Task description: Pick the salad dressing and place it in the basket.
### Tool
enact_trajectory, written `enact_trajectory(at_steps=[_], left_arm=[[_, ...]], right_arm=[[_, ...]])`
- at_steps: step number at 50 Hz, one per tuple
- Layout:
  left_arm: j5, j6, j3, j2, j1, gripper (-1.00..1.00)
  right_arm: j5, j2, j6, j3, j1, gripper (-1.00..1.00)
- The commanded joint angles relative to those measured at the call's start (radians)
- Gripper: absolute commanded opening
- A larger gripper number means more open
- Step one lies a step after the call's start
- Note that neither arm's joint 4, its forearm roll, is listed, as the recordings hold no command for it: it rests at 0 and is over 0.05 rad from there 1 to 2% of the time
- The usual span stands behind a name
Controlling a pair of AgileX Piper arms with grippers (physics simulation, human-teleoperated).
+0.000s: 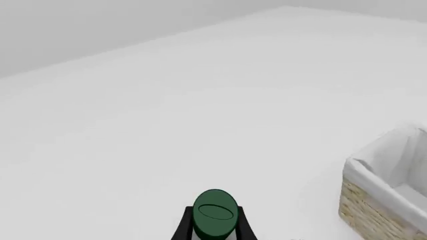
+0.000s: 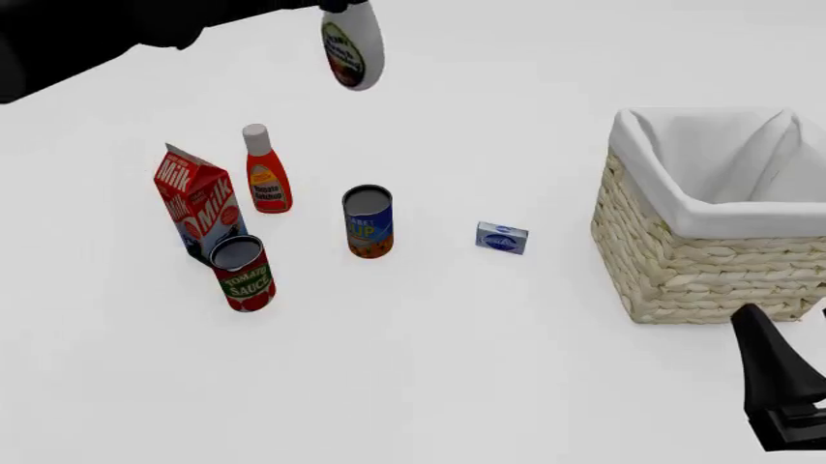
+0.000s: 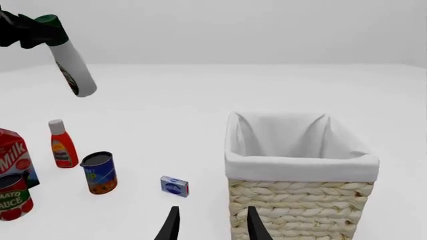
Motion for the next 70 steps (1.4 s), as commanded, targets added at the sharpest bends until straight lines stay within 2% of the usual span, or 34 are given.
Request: enact_trajectory(at_steps=[1, 9, 15, 25, 30, 34, 36, 37, 41, 44, 51, 53, 65, 70], left_arm=[[0.005, -0.018, -0.019, 0.008, -0.102, -1.0], [-0.02, -0.014, 0.022, 0.008, -0.158, -1.0], [-0.012, -0.044, 0.017, 0.017, -0.211, -1.0], [-0.027, -0.028, 0.04, 0.01, -0.24, -1.0], [-0.034, -0.021, 0.05, 0.013, -0.244, -1.0], [-0.032, -0.022, 0.05, 0.011, -0.247, -1.0], [-0.032, -0.024, 0.051, 0.012, -0.249, -1.0], [-0.031, -0.023, 0.051, 0.011, -0.251, -1.0], [-0.031, -0.02, 0.054, 0.011, -0.256, -1.0], [-0.032, -0.02, 0.056, 0.009, -0.261, -1.0], [-0.035, -0.02, 0.059, 0.012, -0.265, -1.0], [-0.035, -0.018, 0.062, 0.014, -0.268, -1.0], [-0.036, -0.012, 0.07, 0.011, -0.285, -1.0], [-0.037, -0.011, 0.074, 0.008, -0.293, -1.0]], right_arm=[[-0.003, 0.0, 0.005, -0.004, -0.005, 1.0], [-0.004, 0.0, 0.003, -0.01, -0.002, 1.0], [-0.004, 0.0, 0.0, -0.014, 0.005, 1.0], [0.01, 0.0, -0.011, -0.036, 0.012, 1.0], [0.061, 0.0, -0.038, -0.08, 0.039, 1.0], [0.116, 0.003, -0.098, -0.127, 0.067, 1.0], [0.124, 0.012, -0.11, -0.136, 0.078, 1.0], [0.117, 0.038, -0.134, -0.148, 0.092, 1.0], [0.052, 0.208, -0.17, -0.204, 0.128, 1.0], [0.034, 0.284, -0.226, -0.254, 0.164, 1.0], [0.05, 0.413, -0.267, -0.379, 0.188, 1.0], [0.056, 0.437, -0.293, -0.41, 0.206, 1.0], [0.001, 0.607, -0.319, -0.503, 0.276, 1.0], [-0.027, 0.661, -0.312, -0.537, 0.297, 1.0]])
